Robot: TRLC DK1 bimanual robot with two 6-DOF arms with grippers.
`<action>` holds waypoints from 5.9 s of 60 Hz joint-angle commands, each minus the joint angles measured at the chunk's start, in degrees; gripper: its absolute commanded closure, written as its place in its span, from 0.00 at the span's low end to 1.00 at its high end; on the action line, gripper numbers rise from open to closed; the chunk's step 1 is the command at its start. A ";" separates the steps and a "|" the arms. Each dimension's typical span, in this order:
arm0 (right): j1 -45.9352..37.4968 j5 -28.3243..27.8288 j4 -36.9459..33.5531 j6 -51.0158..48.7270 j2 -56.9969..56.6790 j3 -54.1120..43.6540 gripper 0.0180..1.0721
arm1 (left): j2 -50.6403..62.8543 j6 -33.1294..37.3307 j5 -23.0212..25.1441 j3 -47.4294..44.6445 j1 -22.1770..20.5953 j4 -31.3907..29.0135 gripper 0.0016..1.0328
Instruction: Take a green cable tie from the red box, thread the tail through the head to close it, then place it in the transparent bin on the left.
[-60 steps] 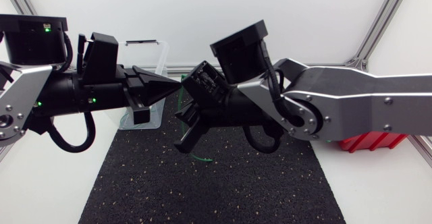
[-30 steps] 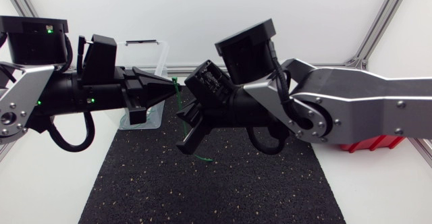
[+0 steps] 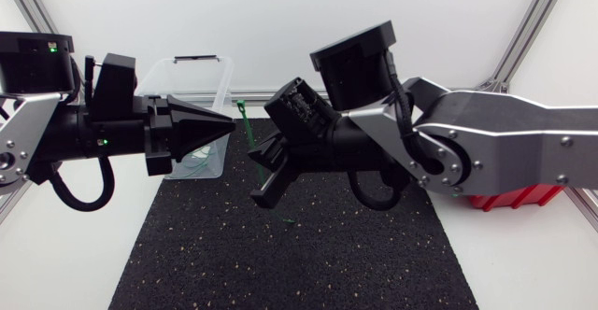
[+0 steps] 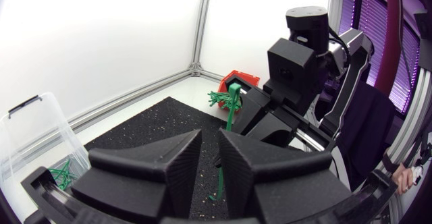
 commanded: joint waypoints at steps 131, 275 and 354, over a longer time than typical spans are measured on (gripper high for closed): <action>-0.91 -4.78 0.26 1.74 1.53 -0.54 0.90 | 4.84 1.45 7.58 -0.47 -1.35 13.81 0.86; 0.59 17.64 -24.43 -19.70 -13.85 -3.80 0.05 | 17.94 6.55 9.95 23.78 -4.96 -28.73 0.97; 19.05 41.54 30.24 -70.59 1.00 -24.98 0.05 | 39.47 30.54 7.22 47.60 -2.85 -63.27 0.97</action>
